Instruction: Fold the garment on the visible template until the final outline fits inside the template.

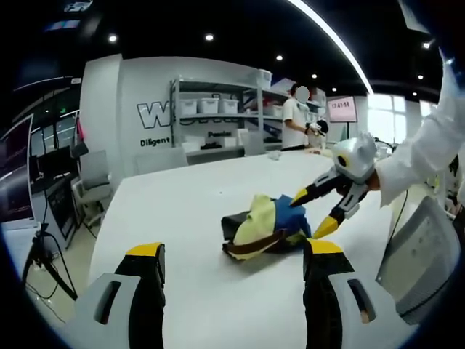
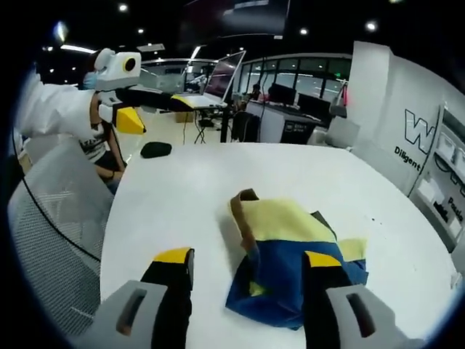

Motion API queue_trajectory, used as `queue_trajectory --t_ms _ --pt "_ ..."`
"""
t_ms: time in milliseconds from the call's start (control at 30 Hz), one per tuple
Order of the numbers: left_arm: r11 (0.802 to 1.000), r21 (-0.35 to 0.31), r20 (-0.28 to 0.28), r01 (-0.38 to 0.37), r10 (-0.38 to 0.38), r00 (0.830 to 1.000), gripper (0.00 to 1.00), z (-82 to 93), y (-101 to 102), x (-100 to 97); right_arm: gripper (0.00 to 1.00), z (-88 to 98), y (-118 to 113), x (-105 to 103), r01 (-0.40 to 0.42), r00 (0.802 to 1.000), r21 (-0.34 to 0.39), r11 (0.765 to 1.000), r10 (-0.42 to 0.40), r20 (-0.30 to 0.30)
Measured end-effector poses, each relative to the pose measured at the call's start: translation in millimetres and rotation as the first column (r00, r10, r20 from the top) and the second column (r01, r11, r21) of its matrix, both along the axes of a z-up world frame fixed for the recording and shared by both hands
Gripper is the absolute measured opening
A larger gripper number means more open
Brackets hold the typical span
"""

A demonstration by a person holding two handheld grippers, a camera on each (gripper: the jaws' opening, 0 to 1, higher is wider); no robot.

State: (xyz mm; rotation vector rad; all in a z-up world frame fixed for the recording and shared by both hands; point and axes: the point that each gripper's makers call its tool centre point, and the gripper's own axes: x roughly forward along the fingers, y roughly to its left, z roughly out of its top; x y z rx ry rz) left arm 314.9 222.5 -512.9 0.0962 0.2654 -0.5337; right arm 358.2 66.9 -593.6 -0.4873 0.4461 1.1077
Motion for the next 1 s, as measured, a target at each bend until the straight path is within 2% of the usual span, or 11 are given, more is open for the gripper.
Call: queue_trajectory --t_ms 167,500,1000 --pt "1.0 0.003 -0.002 -0.002 0.002 1.0 0.74 -0.4 0 -0.2 0.53 -2.3 3 2 -0.027 1.0 -0.014 1.0 0.027 0.003" --pt "1.0 0.004 -0.003 -0.017 0.017 1.0 0.74 -1.6 2 -1.1 0.35 -15.2 3 -1 -0.091 0.996 -0.074 0.993 0.092 0.012" --pt "0.999 0.008 -0.012 -0.032 0.032 0.999 0.74 -3.5 7 -1.0 0.25 -29.8 6 9 -0.153 0.987 -0.141 0.978 0.159 0.03"
